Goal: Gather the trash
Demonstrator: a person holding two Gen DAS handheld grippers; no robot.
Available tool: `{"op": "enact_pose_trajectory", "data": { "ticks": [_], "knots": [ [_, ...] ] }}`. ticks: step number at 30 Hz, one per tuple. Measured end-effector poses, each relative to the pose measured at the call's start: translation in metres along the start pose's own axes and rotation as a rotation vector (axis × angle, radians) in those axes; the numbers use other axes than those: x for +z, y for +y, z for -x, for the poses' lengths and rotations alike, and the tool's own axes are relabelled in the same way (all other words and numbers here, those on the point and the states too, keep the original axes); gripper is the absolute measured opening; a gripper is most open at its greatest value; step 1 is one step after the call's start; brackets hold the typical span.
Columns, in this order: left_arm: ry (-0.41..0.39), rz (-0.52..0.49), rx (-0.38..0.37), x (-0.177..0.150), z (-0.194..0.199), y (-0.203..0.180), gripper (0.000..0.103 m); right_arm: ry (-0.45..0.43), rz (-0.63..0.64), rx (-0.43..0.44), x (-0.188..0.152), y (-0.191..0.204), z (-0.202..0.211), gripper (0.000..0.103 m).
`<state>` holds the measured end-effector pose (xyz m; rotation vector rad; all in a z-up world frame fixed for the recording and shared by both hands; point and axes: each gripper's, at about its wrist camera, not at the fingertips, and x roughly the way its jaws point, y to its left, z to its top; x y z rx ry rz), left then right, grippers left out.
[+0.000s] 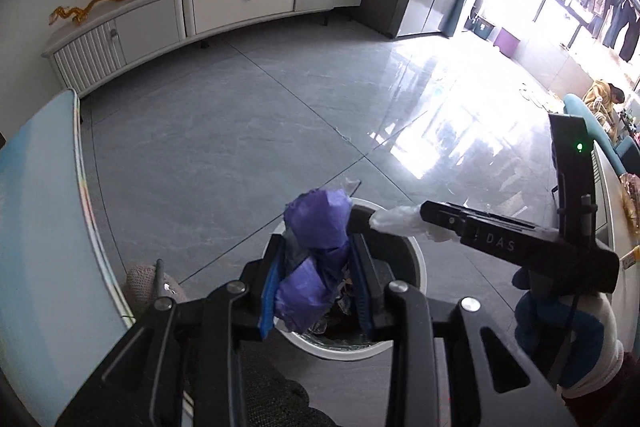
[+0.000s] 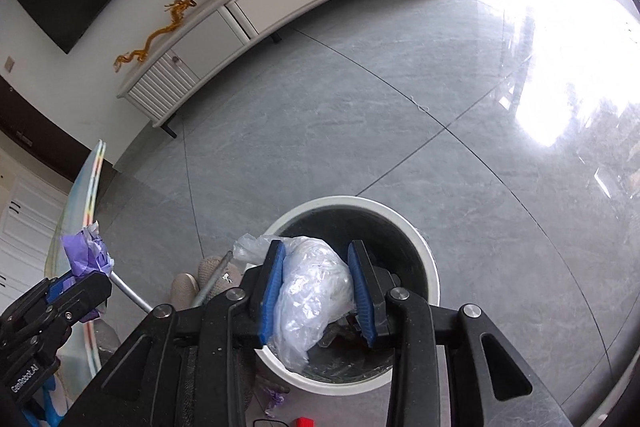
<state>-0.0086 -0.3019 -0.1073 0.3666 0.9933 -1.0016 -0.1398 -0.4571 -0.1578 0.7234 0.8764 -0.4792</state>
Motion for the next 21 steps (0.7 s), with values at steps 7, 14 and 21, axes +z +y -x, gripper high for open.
{"op": "enact_pose_trajectory", "data": {
  "ticks": [7,14,21],
  "knots": [
    [0.011,0.036,-0.056,0.003,-0.012,-0.004,0.044,0.009,-0.02,-0.027,0.0,-0.005,-0.012,0.047],
    [-0.039,0.08,0.019,0.001,0.009,0.005,0.053,0.001,-0.005,-0.021,0.0,0.004,-0.007,0.051],
    [-0.165,0.129,0.201,-0.001,0.061,0.033,0.06,-0.033,0.072,0.039,0.003,0.041,0.011,0.056]
  ]
}}
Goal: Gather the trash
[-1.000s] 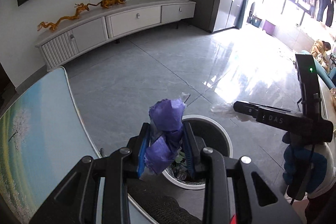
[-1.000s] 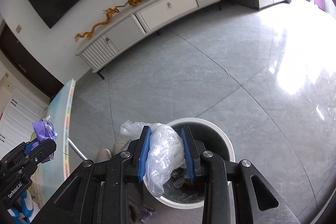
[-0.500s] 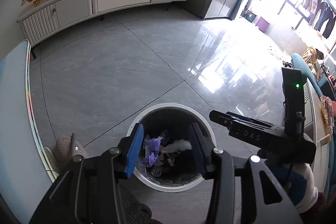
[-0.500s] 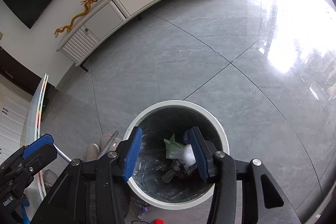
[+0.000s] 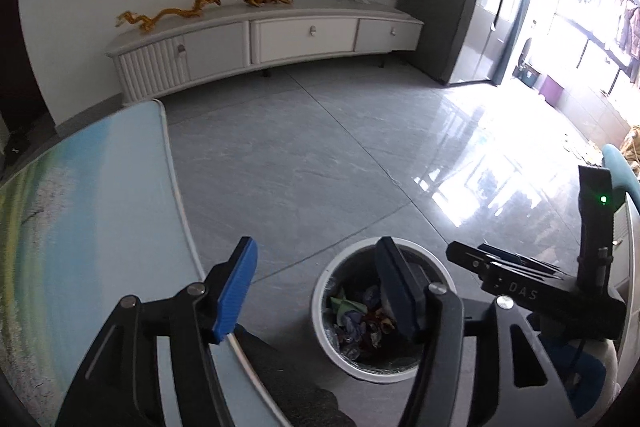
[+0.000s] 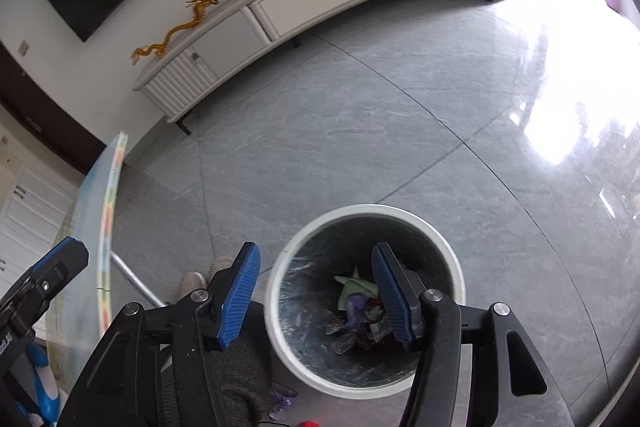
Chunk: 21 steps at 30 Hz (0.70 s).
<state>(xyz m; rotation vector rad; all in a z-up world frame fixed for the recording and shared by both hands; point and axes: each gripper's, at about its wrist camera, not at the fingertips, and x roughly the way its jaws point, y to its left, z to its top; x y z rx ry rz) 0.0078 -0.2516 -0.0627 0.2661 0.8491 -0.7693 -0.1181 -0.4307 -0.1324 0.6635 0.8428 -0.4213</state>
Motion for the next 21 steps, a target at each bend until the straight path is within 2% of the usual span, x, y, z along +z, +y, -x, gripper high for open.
{"op": "enact_pose_trajectory", "data": {
  "ticks": [5,14,21],
  "knots": [
    [-0.092,0.033,0.115,0.003,0.04,0.024,0.061,-0.046,0.076,0.061,0.003,0.04,0.024,0.057],
    [-0.213,0.089,0.232,-0.001,0.102,0.061,0.063,-0.143,0.203,0.149,0.001,0.105,0.074,0.064],
    [-0.291,0.125,0.33,-0.014,0.145,0.083,0.063,-0.183,0.306,0.162,-0.015,0.149,0.089,0.07]
  ]
}}
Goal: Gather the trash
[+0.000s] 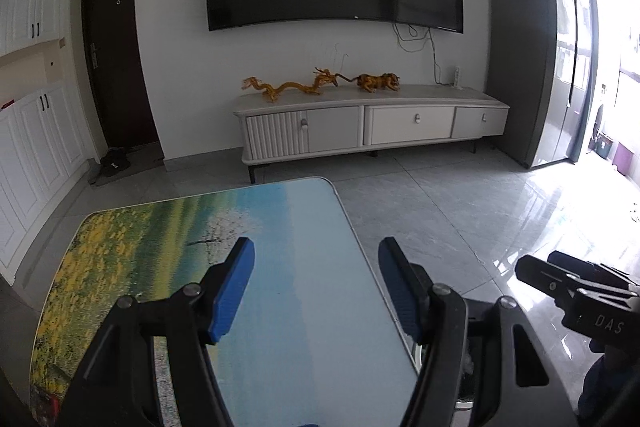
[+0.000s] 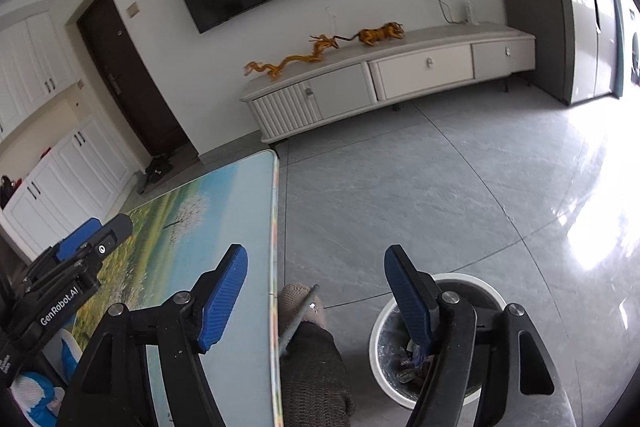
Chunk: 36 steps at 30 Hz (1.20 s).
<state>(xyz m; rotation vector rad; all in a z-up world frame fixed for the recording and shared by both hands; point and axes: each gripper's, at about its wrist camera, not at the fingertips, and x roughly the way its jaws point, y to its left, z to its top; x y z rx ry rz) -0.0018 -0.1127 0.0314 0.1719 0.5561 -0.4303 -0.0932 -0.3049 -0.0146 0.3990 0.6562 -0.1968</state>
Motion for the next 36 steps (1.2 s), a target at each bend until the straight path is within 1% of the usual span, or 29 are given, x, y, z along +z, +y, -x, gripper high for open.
{"op": "enact_pose_trajectory", "data": {
  "ticks": [4,5,7,10,12,15,19,26,30,36],
  "knots": [
    [-0.017,0.013,0.038,-0.003,0.015,0.02,0.064,-0.017,0.05,0.004,-0.001,0.03,-0.002,0.073],
    [-0.02,0.018,0.046,-0.004,0.018,0.024,0.066,-0.02,0.061,0.006,-0.003,0.034,-0.002,0.073],
    [-0.029,0.029,0.061,-0.007,0.024,0.031,0.072,-0.029,0.084,0.004,-0.004,0.046,-0.003,0.079],
    [-0.043,0.035,0.09,-0.011,0.033,0.041,0.08,-0.045,0.116,-0.008,-0.009,0.064,-0.003,0.082],
    [-0.049,0.033,0.1,-0.014,0.037,0.044,0.091,-0.051,0.131,-0.016,-0.012,0.074,-0.004,0.086],
    [-0.053,0.046,0.111,-0.02,0.04,0.053,0.098,-0.06,0.15,-0.035,-0.016,0.085,-0.007,0.09],
    [-0.055,0.073,0.126,-0.026,0.043,0.066,0.101,-0.07,0.166,-0.067,-0.019,0.094,-0.012,0.095],
    [-0.054,0.09,0.137,-0.033,0.044,0.079,0.101,-0.098,0.186,-0.124,-0.021,0.098,-0.019,0.098],
    [-0.045,0.085,0.127,-0.037,0.04,0.077,0.103,-0.107,0.191,-0.143,-0.025,0.097,-0.022,0.099],
    [-0.028,0.08,0.119,-0.041,0.035,0.075,0.103,-0.098,0.18,-0.152,-0.03,0.091,-0.026,0.099]
  ]
}}
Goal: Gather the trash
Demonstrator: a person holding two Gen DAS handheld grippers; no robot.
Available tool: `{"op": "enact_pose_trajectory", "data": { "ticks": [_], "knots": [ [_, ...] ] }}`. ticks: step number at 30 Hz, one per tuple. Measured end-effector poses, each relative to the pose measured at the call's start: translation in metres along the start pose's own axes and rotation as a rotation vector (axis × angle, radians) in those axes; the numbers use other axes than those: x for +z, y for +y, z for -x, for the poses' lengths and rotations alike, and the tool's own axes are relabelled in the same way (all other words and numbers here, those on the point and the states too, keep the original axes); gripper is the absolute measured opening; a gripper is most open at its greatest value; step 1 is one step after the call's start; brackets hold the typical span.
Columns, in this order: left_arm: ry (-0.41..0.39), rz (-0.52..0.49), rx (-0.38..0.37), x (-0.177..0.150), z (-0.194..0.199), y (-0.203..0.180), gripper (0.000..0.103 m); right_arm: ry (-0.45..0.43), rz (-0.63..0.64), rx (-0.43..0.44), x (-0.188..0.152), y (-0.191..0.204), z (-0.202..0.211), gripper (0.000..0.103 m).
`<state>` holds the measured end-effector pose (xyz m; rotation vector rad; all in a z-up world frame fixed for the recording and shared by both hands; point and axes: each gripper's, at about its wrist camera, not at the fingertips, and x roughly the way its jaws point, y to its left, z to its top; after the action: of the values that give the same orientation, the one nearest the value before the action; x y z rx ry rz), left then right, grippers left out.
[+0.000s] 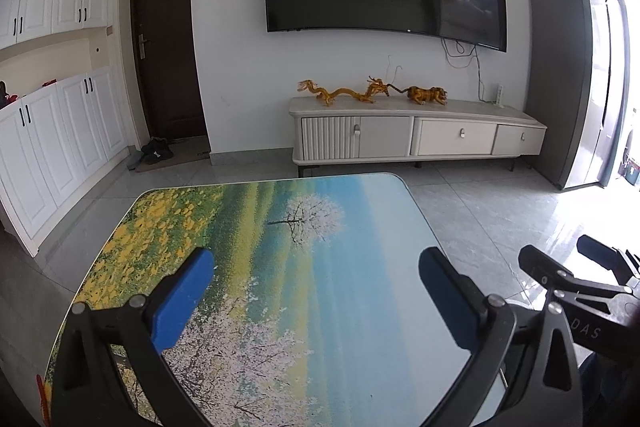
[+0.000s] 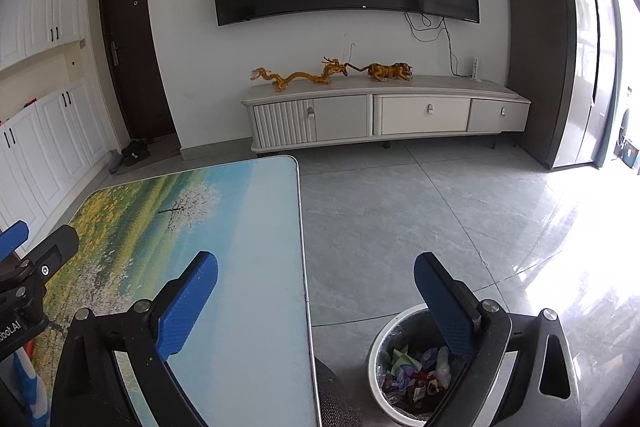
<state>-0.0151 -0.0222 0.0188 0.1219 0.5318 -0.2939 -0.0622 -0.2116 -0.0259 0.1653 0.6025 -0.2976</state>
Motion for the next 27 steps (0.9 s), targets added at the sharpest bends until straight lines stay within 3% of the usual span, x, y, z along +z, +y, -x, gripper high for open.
{"op": "enact_pose_trajectory", "data": {
  "ticks": [27],
  "knots": [
    [0.063,-0.018,0.01,-0.012,-0.017,0.001,0.103,-0.045,0.046,-0.1,-0.004,-0.006,0.002,0.099]
  ]
}}
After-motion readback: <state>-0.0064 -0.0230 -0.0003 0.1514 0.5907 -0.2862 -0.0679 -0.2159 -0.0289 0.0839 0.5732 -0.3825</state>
